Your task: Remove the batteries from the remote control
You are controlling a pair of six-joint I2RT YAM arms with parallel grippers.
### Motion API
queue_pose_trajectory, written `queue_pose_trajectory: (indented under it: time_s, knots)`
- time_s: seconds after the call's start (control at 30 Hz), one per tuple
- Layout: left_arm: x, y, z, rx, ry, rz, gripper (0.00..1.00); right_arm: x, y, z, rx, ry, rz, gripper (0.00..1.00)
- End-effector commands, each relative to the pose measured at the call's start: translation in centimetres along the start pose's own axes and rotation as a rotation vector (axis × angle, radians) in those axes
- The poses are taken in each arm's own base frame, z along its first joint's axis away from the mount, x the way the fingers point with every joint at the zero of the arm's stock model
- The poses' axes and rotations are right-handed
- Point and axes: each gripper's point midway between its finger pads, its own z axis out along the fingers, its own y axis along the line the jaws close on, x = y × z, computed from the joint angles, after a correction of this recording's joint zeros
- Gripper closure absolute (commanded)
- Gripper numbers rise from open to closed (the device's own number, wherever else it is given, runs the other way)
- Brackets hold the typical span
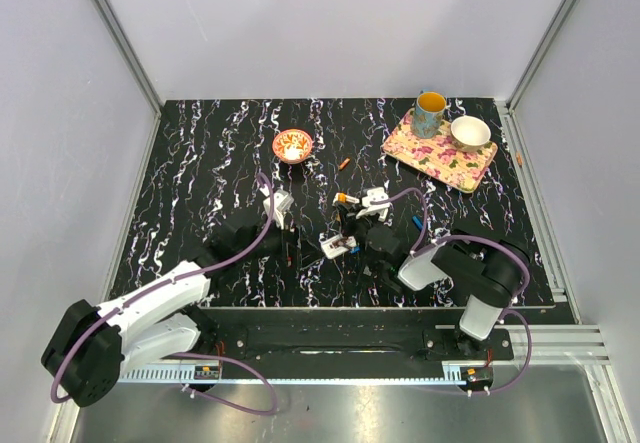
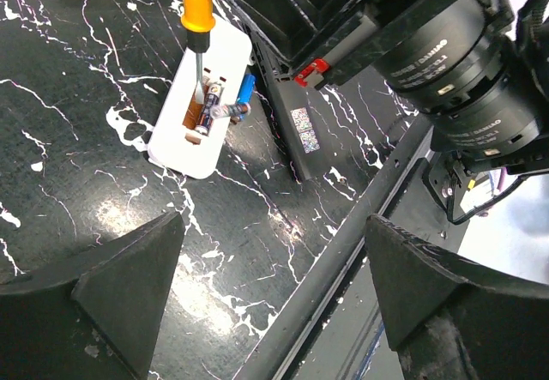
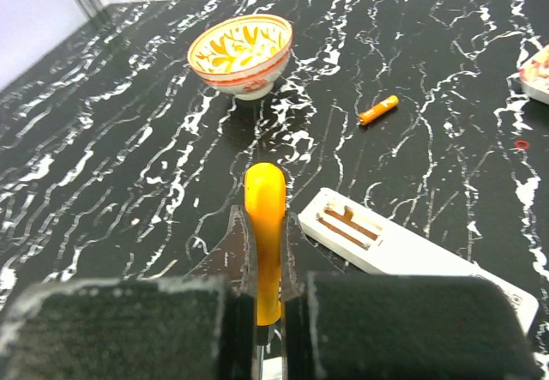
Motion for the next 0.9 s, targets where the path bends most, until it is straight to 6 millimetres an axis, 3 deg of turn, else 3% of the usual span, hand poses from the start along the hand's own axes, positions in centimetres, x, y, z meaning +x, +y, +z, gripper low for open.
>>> queue_pose_trajectory:
  time_s: [0.0,0.23,0.47,0.7,0.87]
  knots:
    - [-0.9,-0.3,0.1,0.027,-0.04,0.011,0.1,-1.9,2.5,-0.1,-0.078,-0.024,0.144,1.0]
    - [-0.6,0.2,0.3,0.021,-0.032,0.002,0.1,-1.6,4.0,0.1,-0.133,0.017,0.175,1.0]
    - [0.4,1.7,0.9,-0.027,0.011,0.001,0.12,-2.9,2.8,0.0,-0.082,-0.03,0.15,1.0]
    - [2.0,3.9,3.1,-0.104,0.097,0.04,0.14,-5.4,1.0,-0.8,-0.015,-0.079,0.128,1.0]
    - [1.5,4.4,5.4,-0.172,0.156,0.112,0.15,-6.2,-0.3,-1.3,0.029,-0.046,0.113,1.0]
